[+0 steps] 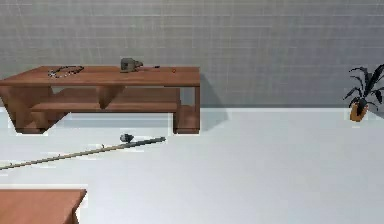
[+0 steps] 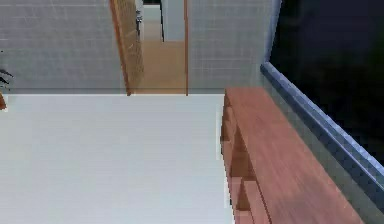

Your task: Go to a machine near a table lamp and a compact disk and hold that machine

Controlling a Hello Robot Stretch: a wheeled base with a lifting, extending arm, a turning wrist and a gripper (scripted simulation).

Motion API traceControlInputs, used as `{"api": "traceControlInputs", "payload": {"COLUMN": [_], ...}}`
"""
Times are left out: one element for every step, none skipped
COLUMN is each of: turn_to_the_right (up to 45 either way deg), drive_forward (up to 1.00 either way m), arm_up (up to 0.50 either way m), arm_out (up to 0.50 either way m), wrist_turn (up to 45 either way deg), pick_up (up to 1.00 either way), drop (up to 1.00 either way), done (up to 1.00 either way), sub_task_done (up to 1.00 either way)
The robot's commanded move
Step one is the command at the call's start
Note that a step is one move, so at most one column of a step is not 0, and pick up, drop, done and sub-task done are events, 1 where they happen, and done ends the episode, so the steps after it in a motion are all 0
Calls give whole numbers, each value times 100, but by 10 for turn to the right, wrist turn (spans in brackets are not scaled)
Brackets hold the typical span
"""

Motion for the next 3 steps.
{"api": "traceControlInputs", "payload": {"turn_to_the_right": [450, 390, 0], "drive_forward": [0, 0, 5], "arm_up": [0, 0, 0], "arm_out": [0, 0, 0], "wrist_turn": [0, 0, 0], "pick_up": [0, 0, 0], "drop": [0, 0, 0], "done": [0, 0, 0], "sub_task_done": [0, 0, 0]}}
